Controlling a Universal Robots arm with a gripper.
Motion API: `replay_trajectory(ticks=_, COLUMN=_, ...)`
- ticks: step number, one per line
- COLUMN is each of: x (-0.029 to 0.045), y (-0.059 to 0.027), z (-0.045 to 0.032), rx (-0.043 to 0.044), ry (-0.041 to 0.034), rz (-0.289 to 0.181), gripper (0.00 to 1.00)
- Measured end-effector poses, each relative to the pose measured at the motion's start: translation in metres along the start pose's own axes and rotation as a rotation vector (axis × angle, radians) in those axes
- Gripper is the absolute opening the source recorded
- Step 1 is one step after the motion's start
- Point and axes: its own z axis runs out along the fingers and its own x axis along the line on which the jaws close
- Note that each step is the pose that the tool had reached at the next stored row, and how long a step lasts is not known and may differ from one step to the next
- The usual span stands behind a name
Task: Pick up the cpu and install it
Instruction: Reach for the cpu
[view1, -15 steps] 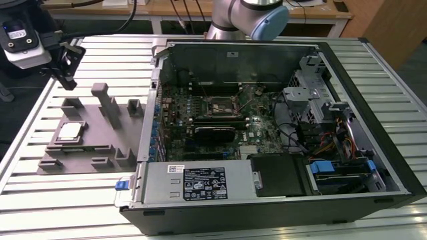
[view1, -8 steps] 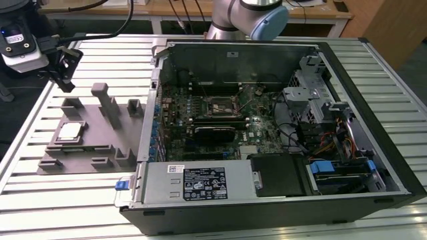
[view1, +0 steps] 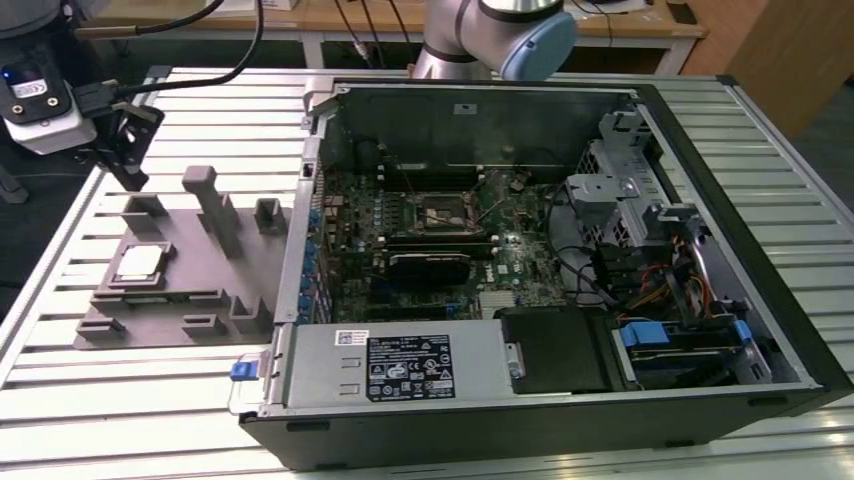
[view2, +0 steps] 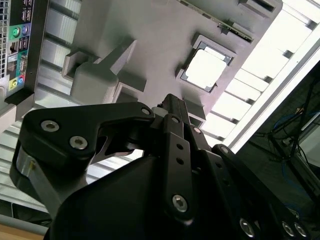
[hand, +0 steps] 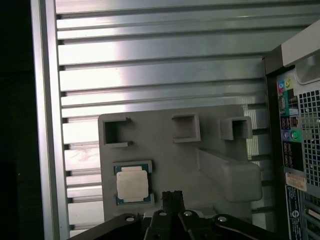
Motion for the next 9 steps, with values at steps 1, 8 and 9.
replay_trajectory(ticks=1, x=0.0005, y=-0.0001, z=0.0006, rx=0.0, ry=0.0001, rz=0.0, gripper=0.11)
replay_trajectory(ticks=8, x=0.0051, y=-0.0006, z=0.0038, rx=-0.0001, ry=-0.0002, rz=0.0, gripper=0.11)
replay_trajectory(ticks=9, x=0.0052, y=-0.0006, z=0.0038, rx=0.0, ry=-0.0001, rz=0.0, gripper=0.11)
